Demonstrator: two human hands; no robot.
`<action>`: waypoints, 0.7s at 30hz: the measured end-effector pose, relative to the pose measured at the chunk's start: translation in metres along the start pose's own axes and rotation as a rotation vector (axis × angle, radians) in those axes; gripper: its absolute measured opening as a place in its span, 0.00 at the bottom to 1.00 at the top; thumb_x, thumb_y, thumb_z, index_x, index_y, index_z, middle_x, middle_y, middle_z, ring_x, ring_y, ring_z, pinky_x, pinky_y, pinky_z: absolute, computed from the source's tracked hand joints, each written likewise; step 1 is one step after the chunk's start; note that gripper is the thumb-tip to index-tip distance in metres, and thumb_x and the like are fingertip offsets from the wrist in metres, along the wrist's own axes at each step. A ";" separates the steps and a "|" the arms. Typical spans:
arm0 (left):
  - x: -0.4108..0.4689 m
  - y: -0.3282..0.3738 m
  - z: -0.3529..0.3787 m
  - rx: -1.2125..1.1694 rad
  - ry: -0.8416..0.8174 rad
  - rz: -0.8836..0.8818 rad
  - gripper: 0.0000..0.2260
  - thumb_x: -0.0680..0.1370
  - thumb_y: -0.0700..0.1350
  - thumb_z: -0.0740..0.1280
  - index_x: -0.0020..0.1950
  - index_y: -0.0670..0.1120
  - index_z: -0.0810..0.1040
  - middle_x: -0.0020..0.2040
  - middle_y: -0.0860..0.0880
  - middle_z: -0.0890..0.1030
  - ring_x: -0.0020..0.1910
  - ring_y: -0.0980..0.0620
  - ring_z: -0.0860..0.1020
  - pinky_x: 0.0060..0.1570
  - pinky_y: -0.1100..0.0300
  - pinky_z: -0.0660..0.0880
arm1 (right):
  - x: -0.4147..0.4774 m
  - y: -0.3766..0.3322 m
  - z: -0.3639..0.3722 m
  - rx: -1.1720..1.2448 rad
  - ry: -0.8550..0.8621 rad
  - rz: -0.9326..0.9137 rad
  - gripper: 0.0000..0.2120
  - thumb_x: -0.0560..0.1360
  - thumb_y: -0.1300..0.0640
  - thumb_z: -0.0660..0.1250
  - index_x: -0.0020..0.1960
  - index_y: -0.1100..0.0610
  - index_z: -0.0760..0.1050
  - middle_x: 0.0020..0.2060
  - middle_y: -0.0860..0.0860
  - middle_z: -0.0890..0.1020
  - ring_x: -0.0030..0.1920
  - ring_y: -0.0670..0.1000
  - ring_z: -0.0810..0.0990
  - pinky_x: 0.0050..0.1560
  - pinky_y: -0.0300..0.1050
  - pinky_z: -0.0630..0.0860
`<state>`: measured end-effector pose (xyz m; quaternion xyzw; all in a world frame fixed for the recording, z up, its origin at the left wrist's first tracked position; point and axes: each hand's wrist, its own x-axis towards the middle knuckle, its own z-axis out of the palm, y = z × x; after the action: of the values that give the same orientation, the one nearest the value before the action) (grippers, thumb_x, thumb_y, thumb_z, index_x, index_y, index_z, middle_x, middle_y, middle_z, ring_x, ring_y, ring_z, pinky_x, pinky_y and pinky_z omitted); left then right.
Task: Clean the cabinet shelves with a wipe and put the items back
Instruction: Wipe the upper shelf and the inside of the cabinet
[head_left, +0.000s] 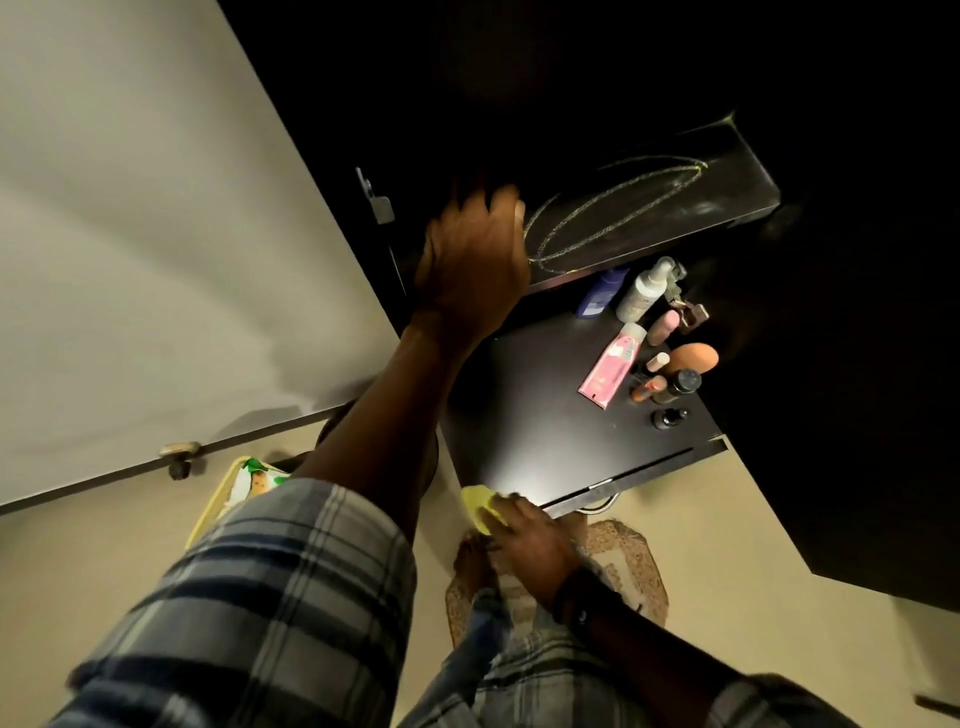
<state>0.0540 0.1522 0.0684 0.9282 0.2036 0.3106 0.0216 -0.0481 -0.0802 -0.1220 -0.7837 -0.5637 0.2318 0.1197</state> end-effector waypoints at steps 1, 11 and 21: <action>-0.001 -0.001 0.001 0.004 0.008 0.012 0.08 0.77 0.41 0.60 0.44 0.42 0.78 0.33 0.44 0.76 0.29 0.48 0.73 0.32 0.61 0.64 | -0.007 0.005 -0.003 -0.014 0.012 0.073 0.17 0.62 0.54 0.64 0.48 0.48 0.84 0.48 0.47 0.85 0.51 0.49 0.76 0.43 0.38 0.80; -0.003 0.005 -0.014 -0.074 -0.186 -0.106 0.15 0.80 0.46 0.54 0.57 0.43 0.76 0.48 0.41 0.79 0.43 0.42 0.78 0.44 0.50 0.76 | -0.008 0.032 -0.113 0.609 0.286 0.414 0.11 0.71 0.59 0.65 0.50 0.53 0.83 0.49 0.54 0.84 0.50 0.52 0.82 0.57 0.47 0.77; -0.007 0.026 -0.065 -0.409 -0.211 -0.380 0.18 0.80 0.46 0.52 0.67 0.44 0.69 0.60 0.41 0.74 0.60 0.44 0.70 0.61 0.51 0.66 | 0.010 0.021 -0.283 1.353 0.663 0.382 0.12 0.78 0.64 0.61 0.60 0.61 0.76 0.53 0.62 0.82 0.49 0.59 0.82 0.28 0.34 0.75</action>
<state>0.0200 0.1201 0.1212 0.8770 0.3037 0.2372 0.2868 0.1125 -0.0574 0.1104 -0.6522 -0.0896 0.2955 0.6924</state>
